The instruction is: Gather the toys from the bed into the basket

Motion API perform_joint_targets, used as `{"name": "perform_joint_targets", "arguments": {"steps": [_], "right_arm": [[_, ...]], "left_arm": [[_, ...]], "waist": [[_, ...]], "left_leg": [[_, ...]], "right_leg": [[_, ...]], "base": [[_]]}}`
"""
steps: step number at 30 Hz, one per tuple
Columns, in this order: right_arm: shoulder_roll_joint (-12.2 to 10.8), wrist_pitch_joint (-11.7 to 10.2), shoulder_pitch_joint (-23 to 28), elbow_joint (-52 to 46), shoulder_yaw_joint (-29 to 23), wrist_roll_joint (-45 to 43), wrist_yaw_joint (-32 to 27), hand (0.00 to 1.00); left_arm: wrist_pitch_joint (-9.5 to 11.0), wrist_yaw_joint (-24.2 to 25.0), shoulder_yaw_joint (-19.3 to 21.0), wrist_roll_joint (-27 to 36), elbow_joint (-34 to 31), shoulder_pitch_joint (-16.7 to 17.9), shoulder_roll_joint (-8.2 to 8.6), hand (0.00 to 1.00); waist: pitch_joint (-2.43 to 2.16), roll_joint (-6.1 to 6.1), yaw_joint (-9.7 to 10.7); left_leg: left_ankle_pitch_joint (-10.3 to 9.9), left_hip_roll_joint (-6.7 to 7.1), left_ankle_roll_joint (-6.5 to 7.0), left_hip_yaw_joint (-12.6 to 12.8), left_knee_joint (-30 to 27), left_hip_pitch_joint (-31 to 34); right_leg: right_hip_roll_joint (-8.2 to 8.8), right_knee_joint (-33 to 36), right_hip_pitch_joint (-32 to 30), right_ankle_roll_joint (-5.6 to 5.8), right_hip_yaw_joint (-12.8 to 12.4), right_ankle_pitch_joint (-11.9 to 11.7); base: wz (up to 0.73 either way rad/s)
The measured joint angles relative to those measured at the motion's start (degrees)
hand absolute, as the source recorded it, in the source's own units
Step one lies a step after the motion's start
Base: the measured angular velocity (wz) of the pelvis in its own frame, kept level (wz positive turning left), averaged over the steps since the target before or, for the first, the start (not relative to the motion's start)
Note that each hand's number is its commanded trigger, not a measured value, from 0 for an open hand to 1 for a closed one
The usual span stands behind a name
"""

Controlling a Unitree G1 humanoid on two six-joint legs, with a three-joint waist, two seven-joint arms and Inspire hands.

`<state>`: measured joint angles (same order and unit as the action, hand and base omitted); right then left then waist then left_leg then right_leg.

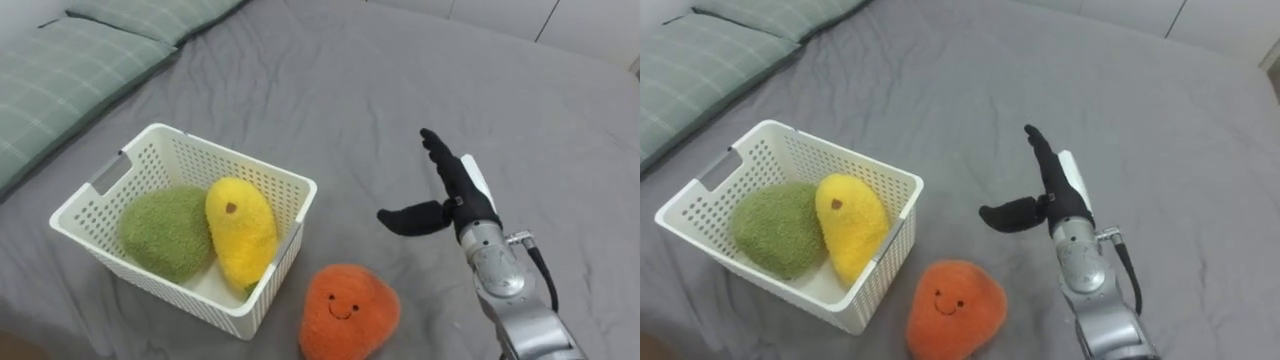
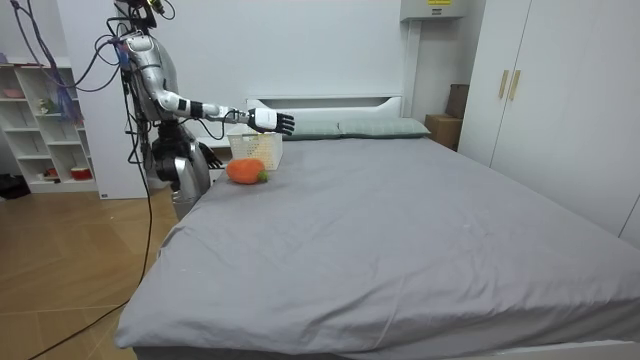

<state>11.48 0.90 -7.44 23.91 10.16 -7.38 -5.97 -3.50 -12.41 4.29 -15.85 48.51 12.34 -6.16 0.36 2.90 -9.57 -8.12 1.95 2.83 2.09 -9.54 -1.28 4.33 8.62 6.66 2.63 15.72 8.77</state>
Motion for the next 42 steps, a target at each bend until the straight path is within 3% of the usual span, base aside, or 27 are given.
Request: {"name": "perform_joint_targets", "arguments": {"steps": [9, 19, 27, 31, 36, 42], "right_arm": [[-0.1, 0.0, 0.0, 4.5, 1.0, -0.1, 1.6, 0.00], [-0.2, 0.5, -0.1, 10.6, 6.8, -3.0, 6.8, 0.00], [-0.9, 1.8, -0.6, 16.2, 8.9, -2.7, 9.8, 0.00], [-1.0, 2.0, -1.2, 16.2, 8.9, -3.1, 11.2, 0.00], [-1.0, 2.9, -2.0, 16.2, 9.0, -4.2, 13.6, 0.00], [-1.1, 3.7, -2.4, 16.2, 11.2, -4.9, 17.2, 0.00]], "left_arm": [[0.6, -0.9, 0.0, 0.5, 2.4, -1.6, 0.01, 0.00], [1.0, -0.9, -1.2, 2.8, -0.3, -1.3, 0.42, 0.00], [1.0, -0.9, -1.3, 3.8, -0.2, -1.1, 0.52, 0.00], [1.0, -0.9, -1.3, 3.8, -0.4, -1.2, 0.38, 0.00], [1.0, -0.9, -1.2, 3.8, -0.6, -0.9, 0.13, 0.00], [0.8, -0.6, -1.2, 3.8, -0.6, -0.6, -0.18, 0.00]], "waist": [[0.05, 0.27, -0.5], [-0.12, 1.24, -1.8], [0.26, 1.10, -2.2], [0.53, 1.59, -3.5], [0.50, 1.77, -4.8], [0.38, 2.25, -5.0]], "left_leg": [[0.0, -0.15, -0.01, 0.4, 0.2, -0.1], [0.1, -0.05, -0.13, -0.4, 0.0, 1.1], [0.1, -0.04, -0.13, -0.9, 0.1, 1.9], [0.1, -0.08, -0.16, -1.1, -0.1, 2.3], [0.1, -0.08, -0.17, -1.3, -0.3, 2.7], [0.1, -0.07, -0.18, -1.4, -0.2, 2.7]], "right_leg": [[-0.03, 0.0, -0.2, 0.00, -0.2, 0.0], [-0.15, 0.0, -1.5, 0.00, 0.3, 0.0], [-0.03, -0.1, -1.7, 0.00, 2.0, 0.0], [-0.03, -0.1, -1.8, 0.00, 2.7, 0.0], [-0.01, -0.1, -2.0, -0.01, 3.0, 0.0], [-0.04, -0.1, -2.0, -0.01, 3.0, 0.0]], "base": [[-0.02], [0.02], [0.03], [0.04], [0.03], [0.01]]}}
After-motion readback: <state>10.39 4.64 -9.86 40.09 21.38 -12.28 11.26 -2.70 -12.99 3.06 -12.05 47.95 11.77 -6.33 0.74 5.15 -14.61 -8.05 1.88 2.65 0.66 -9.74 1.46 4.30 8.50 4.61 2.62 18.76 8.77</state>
